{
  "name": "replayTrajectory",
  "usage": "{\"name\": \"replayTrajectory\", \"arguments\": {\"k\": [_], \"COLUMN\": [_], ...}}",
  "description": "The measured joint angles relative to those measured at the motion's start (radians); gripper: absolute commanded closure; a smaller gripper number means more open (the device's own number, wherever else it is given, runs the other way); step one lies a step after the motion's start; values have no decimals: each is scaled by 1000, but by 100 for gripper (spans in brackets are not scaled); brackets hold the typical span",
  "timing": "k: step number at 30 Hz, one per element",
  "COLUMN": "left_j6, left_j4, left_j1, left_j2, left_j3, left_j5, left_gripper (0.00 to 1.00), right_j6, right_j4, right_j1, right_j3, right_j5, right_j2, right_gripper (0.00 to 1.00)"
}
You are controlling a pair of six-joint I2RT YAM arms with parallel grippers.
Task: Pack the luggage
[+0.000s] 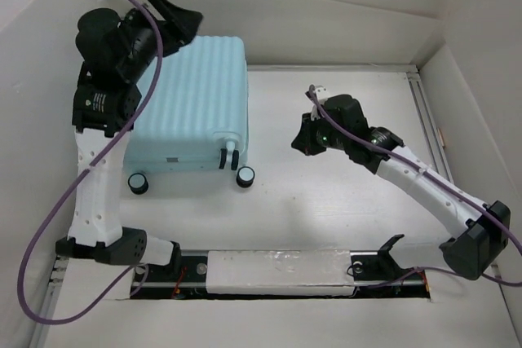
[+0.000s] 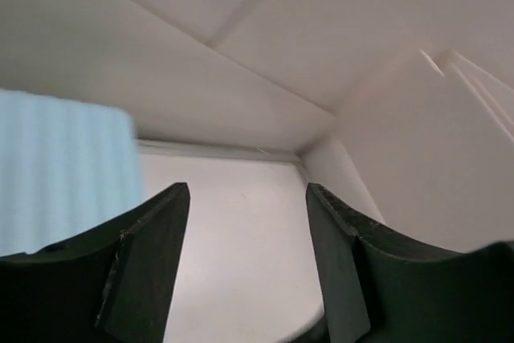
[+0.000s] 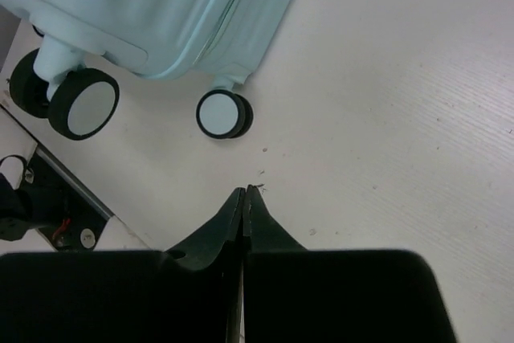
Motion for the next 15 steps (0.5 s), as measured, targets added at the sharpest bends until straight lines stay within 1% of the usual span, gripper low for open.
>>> {"name": "replayTrajectory", "arguments": {"k": [1, 3, 5, 8, 10, 12, 15], "left_j6": [-6, -20, -54, -126, -172, -208, -242], "left_j4": [-16, -42, -55, -56, -55, -61, -100], "left_j1": [33, 108, 193, 375, 473, 549, 621], "left_j2": [20, 58, 98, 182, 251, 320, 417], "left_j3": [20, 28, 25, 8, 2, -1, 5], "left_j5": [-76, -205, -253, -246, -251, -256, -259], "left_gripper": [52, 56, 60, 63, 63, 63, 63], "right_j6": [-1, -2, -7, -16, -22, -23, -21], "right_j4": [-4, -16, -16, -34, -39, -34, -21], "right_j1": [-4, -8, -14, -27, -42, -57, -74], "right_j3": [11, 41, 78, 160, 222, 283, 373], "right_j5": [0, 2, 2, 0, -6, -14, -22], "right_j2": [3, 16, 35, 90, 137, 190, 288], "right_gripper": [100, 100, 100, 100, 100, 100, 100]}}
